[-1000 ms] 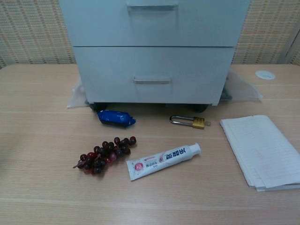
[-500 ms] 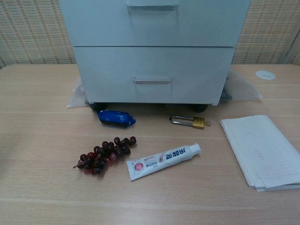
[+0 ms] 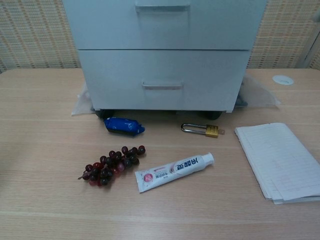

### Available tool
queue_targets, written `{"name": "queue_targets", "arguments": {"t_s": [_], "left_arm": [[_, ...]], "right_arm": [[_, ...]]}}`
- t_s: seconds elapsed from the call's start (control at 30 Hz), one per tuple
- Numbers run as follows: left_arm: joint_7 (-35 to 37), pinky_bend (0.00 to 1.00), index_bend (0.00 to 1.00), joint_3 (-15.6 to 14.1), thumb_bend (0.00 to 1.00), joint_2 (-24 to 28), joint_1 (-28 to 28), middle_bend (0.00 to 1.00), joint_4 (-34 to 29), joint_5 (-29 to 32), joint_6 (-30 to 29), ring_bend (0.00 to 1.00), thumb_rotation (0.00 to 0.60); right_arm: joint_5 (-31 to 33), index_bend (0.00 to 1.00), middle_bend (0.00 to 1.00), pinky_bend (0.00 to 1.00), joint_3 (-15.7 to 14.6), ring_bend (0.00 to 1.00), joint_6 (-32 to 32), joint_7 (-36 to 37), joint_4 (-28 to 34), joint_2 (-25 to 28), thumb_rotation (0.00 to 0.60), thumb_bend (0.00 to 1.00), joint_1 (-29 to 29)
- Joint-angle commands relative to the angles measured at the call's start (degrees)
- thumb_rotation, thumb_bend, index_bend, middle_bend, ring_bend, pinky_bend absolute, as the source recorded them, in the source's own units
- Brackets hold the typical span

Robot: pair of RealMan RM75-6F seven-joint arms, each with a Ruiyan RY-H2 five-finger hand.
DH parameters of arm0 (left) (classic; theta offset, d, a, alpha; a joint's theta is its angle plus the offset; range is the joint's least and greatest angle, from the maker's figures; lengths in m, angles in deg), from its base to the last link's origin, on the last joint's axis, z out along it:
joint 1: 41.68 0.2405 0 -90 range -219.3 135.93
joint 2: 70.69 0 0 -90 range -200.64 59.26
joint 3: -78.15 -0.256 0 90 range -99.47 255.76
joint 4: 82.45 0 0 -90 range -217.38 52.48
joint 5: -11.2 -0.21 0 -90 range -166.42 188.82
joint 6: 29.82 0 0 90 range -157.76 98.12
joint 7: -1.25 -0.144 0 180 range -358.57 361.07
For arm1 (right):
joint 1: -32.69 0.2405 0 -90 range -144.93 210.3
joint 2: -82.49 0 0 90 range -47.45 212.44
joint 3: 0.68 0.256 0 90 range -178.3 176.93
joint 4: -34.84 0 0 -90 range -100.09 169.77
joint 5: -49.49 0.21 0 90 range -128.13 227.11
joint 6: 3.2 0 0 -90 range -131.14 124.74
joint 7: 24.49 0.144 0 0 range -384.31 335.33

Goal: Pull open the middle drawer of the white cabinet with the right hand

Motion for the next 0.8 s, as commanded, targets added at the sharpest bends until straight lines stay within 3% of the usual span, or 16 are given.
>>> {"name": "queue_targets", "arguments": {"t_s": [0.03, 0.13, 0.33, 0.8], "left_arm": [[-0.01, 0.10, 0.03, 0.01, 0.33, 0.18, -0.03, 0.00, -0.13, -0.13, -0.05, 0.00, 0.600], [0.01, 0.10, 0.03, 0.00, 0.33, 0.39, -0.10, 0.00, -0.26, -0.40, -0.10, 0.00, 0.600], [0.13, 0.10, 0.02, -0.07, 0.33, 0.71, -0.15, 0.00, -0.27, -0.52, -0.03, 0.00, 0.600], [0.46, 0.10, 0.02, -0.28, 0.33, 1.13, -0.28, 0.00, -0.20, -1.22, -0.06, 0.00, 0.600]], "right_arm": [[2.50, 0.18, 0.75, 0.75, 2.86, 0.77, 5.37, -5.06, 4.65, 0.77, 0.600, 0.32, 3.87], [5.69, 0.18, 0.83, 0.81, 4.64, 0.85, 9.97, -9.22, 7.40, 0.46, 0.600, 0.36, 7.14], [13.06, 0.18, 0.89, 0.86, 7.95, 0.92, 14.95, -17.53, 10.90, -1.72, 0.600, 0.39, 12.26], [28.82, 0.13, 0.91, 0.90, 12.71, 0.95, 18.00, -28.55, 14.63, -4.75, 0.600, 0.45, 21.90]]}}
